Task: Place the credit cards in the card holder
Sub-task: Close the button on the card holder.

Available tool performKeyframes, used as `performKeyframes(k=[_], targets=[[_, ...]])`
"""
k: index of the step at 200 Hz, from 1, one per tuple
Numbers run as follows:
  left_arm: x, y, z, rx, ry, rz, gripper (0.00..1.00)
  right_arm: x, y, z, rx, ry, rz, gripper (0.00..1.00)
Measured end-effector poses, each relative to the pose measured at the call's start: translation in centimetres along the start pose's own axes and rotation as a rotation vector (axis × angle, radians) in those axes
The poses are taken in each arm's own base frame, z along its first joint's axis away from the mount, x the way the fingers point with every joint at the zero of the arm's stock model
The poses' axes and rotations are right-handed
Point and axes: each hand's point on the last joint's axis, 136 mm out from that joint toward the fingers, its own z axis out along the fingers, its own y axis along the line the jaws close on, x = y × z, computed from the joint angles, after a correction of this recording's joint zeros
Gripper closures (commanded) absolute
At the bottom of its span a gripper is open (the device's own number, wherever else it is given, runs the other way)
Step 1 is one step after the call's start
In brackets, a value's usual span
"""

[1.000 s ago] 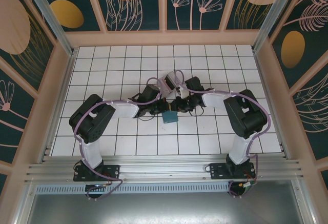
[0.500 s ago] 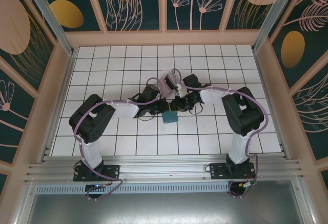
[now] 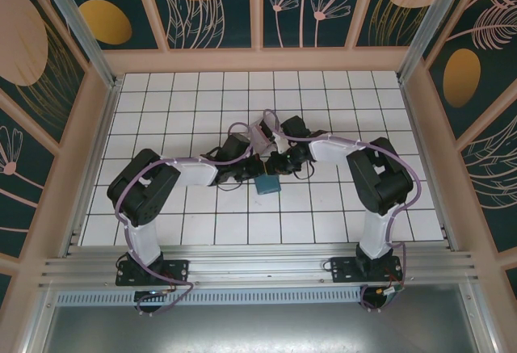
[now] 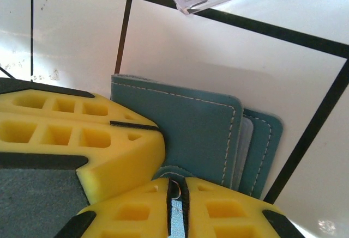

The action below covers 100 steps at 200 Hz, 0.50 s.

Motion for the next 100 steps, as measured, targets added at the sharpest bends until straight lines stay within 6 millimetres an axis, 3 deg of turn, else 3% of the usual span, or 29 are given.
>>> performKeyframes(k=[48,69,100], targets=[[-1.4,0.8,-1.3,-0.019,-0.023,-0.031,0.95,-0.1,0.3,0.3,0.005,-0.015,-0.021,0.83],[-2.5,1.6,-2.9,-0.035,-0.073,-0.047,0.87,-0.1,0.3,0.3,0.002,-0.023,-0.024,0.83],[-1.4,3.0,-3.2,-0.061,-0.059,-0.059,0.85,-0.2,0.4,0.1,-0.001,-0.03,-0.022,0.82]])
